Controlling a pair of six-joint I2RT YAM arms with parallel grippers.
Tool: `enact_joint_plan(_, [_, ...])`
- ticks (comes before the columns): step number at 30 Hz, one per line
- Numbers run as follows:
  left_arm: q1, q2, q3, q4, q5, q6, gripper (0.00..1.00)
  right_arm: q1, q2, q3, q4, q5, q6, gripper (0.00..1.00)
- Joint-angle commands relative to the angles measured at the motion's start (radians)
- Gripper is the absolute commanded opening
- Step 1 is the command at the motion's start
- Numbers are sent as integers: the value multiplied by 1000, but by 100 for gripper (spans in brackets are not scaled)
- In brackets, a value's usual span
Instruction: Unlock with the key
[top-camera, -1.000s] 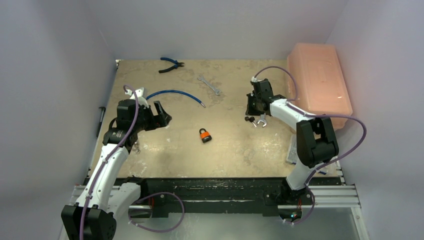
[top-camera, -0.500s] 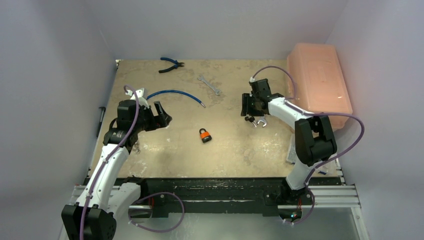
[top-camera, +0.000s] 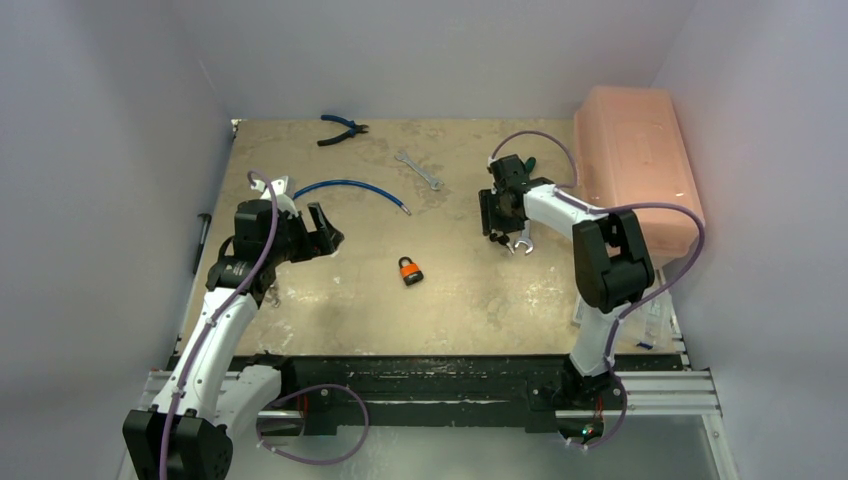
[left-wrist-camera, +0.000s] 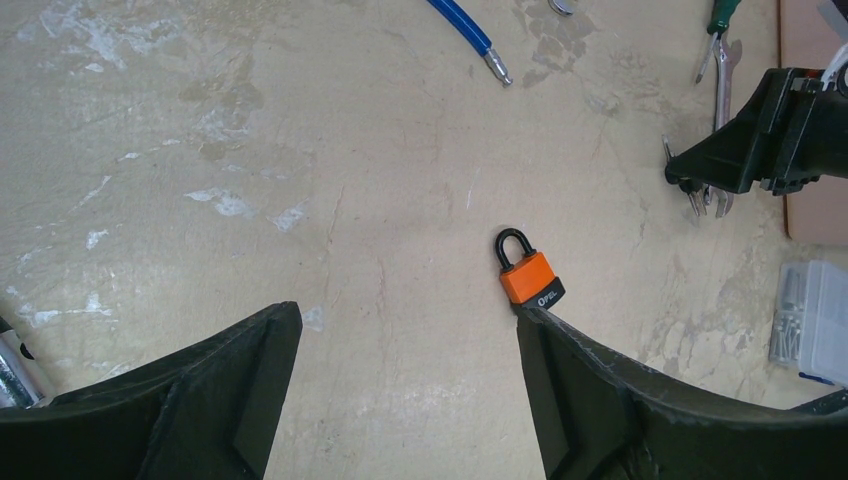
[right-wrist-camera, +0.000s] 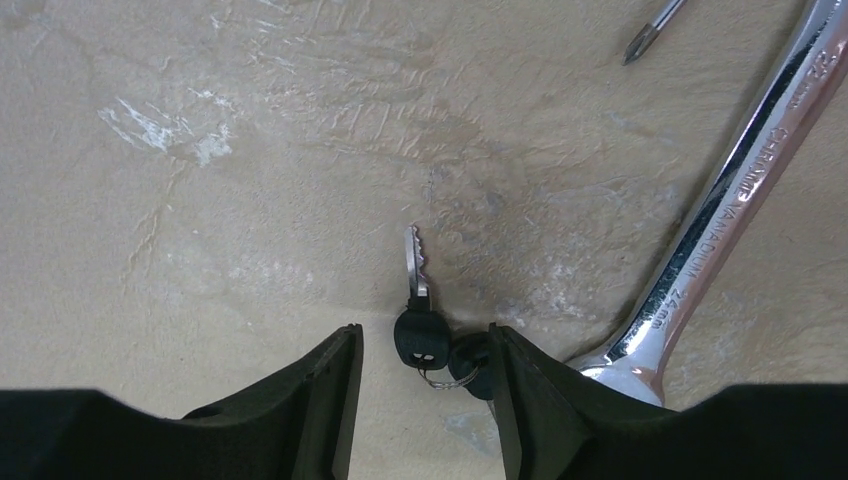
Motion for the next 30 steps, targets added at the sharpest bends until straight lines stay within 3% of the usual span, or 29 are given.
enact_joint_plan(1, [-5, -16, 4, 37, 13, 10, 84, 27, 15, 49, -29, 17, -52, 54])
enact_joint_plan(9, [-5, -18, 4, 35, 13, 11, 84, 36, 70, 54, -41, 76, -58, 40])
enact_joint_plan(18, [-5, -21, 4, 35, 13, 10, 84, 39, 75, 31, -40, 83, -45, 0])
enact_joint_plan(30, [-5, -23, 4, 36, 11, 11, 84, 52, -56, -39, 31, -33, -4, 0])
